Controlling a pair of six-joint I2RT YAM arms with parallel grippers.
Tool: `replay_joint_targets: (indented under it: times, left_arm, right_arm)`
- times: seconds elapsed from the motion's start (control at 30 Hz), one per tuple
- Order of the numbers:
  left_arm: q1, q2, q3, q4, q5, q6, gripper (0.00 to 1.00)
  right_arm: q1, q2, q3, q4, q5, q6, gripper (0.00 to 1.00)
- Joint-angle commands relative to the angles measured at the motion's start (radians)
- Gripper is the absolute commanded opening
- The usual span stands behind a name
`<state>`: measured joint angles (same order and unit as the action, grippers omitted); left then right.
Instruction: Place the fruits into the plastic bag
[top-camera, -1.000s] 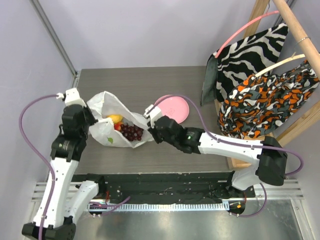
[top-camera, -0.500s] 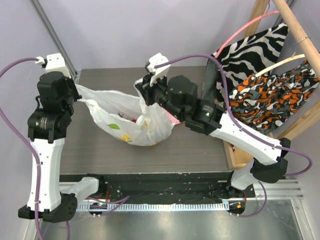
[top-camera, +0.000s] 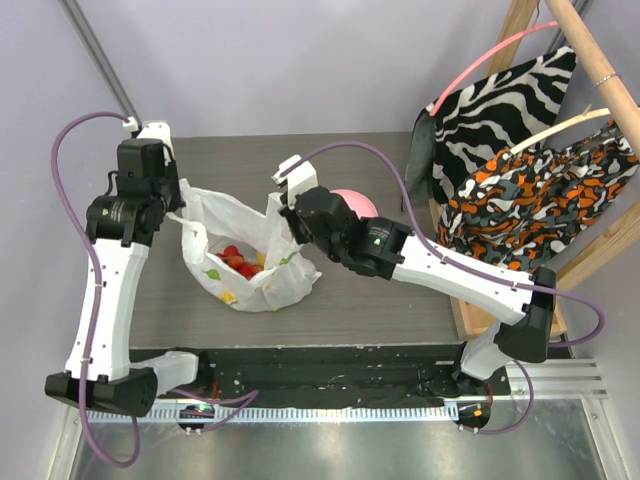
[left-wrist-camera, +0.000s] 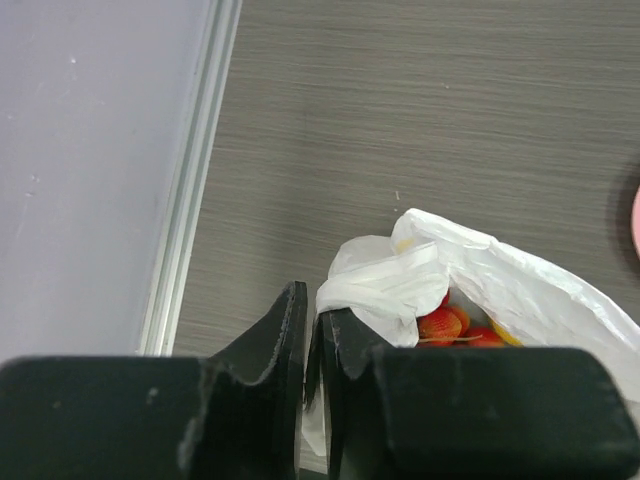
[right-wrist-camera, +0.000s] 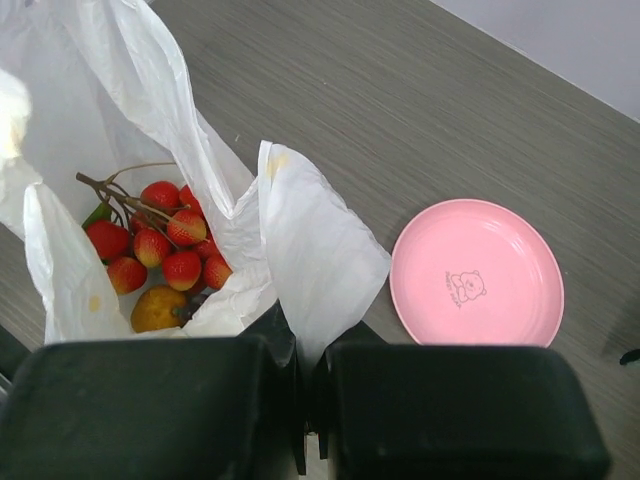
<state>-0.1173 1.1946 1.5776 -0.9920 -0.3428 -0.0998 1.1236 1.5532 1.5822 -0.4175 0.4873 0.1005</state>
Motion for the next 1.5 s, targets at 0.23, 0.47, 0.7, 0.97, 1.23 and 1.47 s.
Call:
replay_joint_targets:
  times: [0.23,0.47,0.7,0.97,1.23,1.47]
  left_arm:
    - [0.005,-0.085,-0.051,0.081,0.120,-0.028,0.68]
    - [0.005,-0.200,-0.120,0.226,0.180,-0.023,1.00]
    - [0.005,-0.331,-0.177,0.354,0.280,-0.017,1.00]
    - [0.005,-0.372,-0.148,0.383,0.277,-0.043,1.00]
    - [0.005,-0.366,-0.157,0.421,0.223,-0.074,1.00]
    - [0.005,-0.342,-0.192,0.457,-0.001,-0.121,1.00]
  right_arm:
    - [-0.005,-0.010,0.042,0.045,0.042,0.016,0.44]
    - [-0.004,-0.031,0.038,0.065,-0.038,0.005,0.92]
    - [-0.016,-0.061,0.048,0.092,-0.124,0.013,0.98]
    - [-0.028,-0.105,0.058,0.134,-0.202,0.028,0.99]
    - [-0.036,-0.199,0.006,0.239,-0.240,0.036,1.00]
    - [-0.198,-0.260,-0.040,0.267,-0.206,0.086,1.00]
